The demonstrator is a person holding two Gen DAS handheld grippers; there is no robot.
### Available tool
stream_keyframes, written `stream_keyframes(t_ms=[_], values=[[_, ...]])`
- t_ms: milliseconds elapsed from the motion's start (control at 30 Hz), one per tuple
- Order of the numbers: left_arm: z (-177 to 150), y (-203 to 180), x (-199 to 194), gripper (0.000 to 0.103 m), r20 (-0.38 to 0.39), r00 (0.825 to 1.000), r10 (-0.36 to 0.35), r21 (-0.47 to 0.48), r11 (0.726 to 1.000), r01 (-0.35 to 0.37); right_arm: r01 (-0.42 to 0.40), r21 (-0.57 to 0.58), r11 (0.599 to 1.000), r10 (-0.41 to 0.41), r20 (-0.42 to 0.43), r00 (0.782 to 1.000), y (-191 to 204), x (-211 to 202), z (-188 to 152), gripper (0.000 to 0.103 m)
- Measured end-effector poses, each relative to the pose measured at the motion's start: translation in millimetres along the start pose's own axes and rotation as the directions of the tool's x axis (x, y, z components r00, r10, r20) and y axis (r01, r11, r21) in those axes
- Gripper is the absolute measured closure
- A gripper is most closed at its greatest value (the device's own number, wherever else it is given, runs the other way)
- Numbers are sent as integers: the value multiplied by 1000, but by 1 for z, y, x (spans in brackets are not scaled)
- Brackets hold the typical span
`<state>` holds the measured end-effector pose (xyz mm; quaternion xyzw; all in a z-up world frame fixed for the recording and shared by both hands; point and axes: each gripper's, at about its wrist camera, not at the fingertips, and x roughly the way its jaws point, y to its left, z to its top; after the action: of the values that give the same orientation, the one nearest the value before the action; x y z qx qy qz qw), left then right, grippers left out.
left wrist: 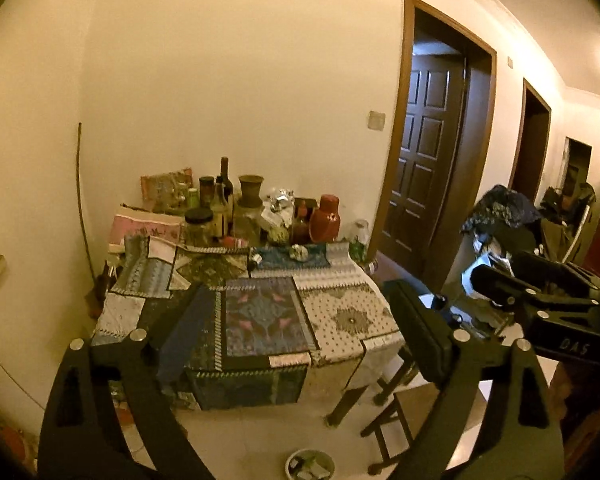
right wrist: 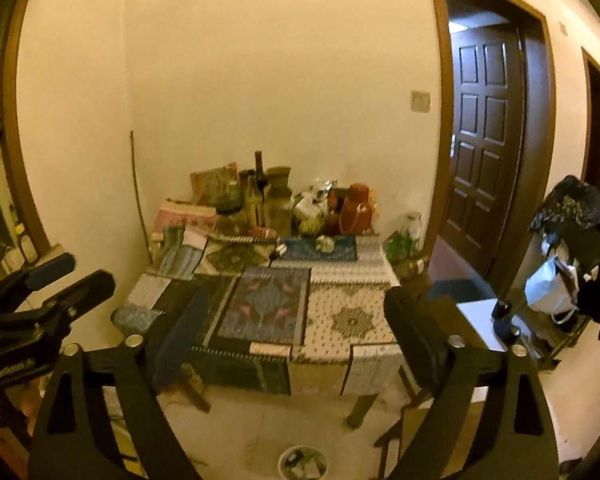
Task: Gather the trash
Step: 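Raise both empty tools back up toward the table, then grasp the white-labelled bottle with the left tool while the right tool grasps the foil lump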
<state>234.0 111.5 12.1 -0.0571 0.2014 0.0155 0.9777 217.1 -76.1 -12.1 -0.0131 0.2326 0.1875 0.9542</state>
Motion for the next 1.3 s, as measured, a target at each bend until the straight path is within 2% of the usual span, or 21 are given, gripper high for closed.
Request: stream_keyframes(t_ms=[367,667,900,1167,1300], values=[[18,-9,72,12,-20,998,55,-3,998,-55,-17,6,1000,17,32,999,-30,45,21,8],[61,-41,171,12,-26,993,116,-22,993,-116,-95,-10,995,95,-1,995,-86,115,68,8],[74,-53,235,12,-64,981,185,-57,980,-189,-154,-30,988,152,-48,987,-124,171,92,8],[76,-30,299,12,-152,963,224,-88,967,-238,-196,10,980,196,-144,970,-138,243,101,8],[79,-5,332,12,-194,955,223,-78,967,-242,-182,11,983,181,-187,966,-131,281,102,8]])
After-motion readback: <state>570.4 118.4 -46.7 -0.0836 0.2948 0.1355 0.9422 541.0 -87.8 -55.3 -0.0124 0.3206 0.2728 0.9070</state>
